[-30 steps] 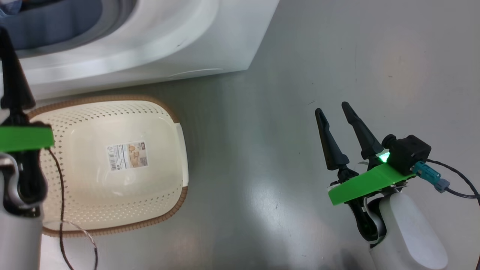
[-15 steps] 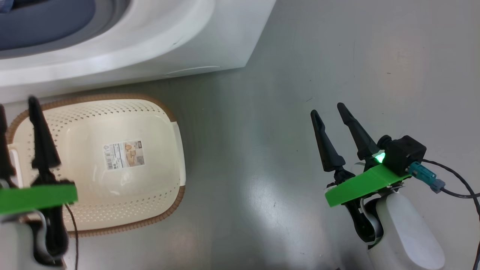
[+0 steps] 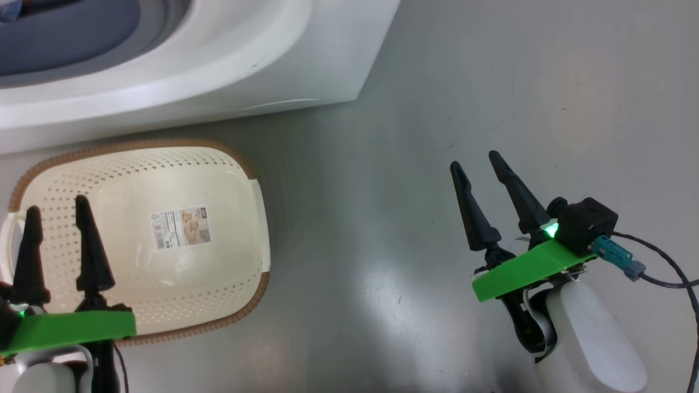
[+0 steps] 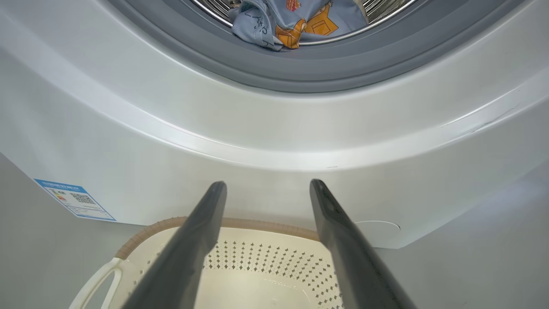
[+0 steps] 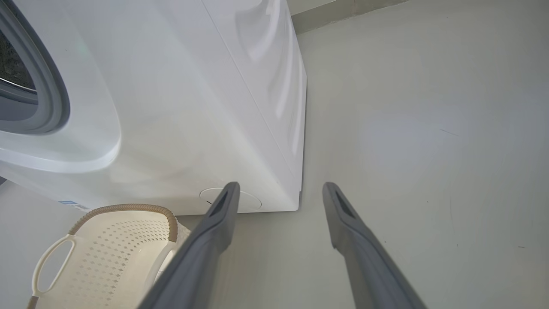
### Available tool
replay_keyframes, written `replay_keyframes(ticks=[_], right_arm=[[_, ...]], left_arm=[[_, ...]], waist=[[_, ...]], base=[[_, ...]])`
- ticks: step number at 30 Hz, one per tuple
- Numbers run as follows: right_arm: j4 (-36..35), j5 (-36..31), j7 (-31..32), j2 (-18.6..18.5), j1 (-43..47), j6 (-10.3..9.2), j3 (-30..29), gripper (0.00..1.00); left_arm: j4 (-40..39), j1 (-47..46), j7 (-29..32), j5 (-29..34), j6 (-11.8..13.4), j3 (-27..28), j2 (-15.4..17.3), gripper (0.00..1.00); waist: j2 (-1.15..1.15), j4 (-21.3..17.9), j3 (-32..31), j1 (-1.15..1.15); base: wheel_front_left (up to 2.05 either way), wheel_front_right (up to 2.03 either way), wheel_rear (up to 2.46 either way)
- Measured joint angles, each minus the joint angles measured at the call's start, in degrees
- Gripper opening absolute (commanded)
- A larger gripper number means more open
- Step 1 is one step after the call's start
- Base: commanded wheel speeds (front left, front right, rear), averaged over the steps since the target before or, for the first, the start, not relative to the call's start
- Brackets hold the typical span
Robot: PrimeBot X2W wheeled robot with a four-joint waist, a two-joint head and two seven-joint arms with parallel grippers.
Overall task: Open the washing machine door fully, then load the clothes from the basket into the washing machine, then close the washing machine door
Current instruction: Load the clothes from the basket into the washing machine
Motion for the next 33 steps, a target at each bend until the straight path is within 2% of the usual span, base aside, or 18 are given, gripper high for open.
replay_keyframes(ticks=[5,17,22,33], right_arm=[[0.2,0.0,0.0,0.0,0.0,0.0,0.0,1.0],[0.3,0.0,0.0,0.0,0.0,0.0,0.1,1.0],[0.6,0.0,0.0,0.0,0.0,0.0,0.2,1.0],[0.6,0.3,0.0,0.0,0.0,0.0,0.7,1.0]], left_arm=[[0.9,0.0,0.0,0.5,-0.5,0.8,-1.2,1.0],[1.0,-1.1,0.0,1.0,-1.5,1.7,-1.0,1.0],[-0.3,-4.9,0.1,1.0,-1.9,1.6,0.4,1.0],[-1.5,-14.6,4.7,1.5,-1.8,1.1,3.4,1.0]], waist=[[0.0,0.0,-0.3,0.0],[0.0,0.0,-1.1,0.0],[0.0,-0.2,-1.5,0.0],[0.0,-0.5,-1.4,0.0]], base=[[0.0,0.0,0.0],[0.0,0.0,0.0],[0.0,0.0,0.0],[0.0,0.0,0.0]])
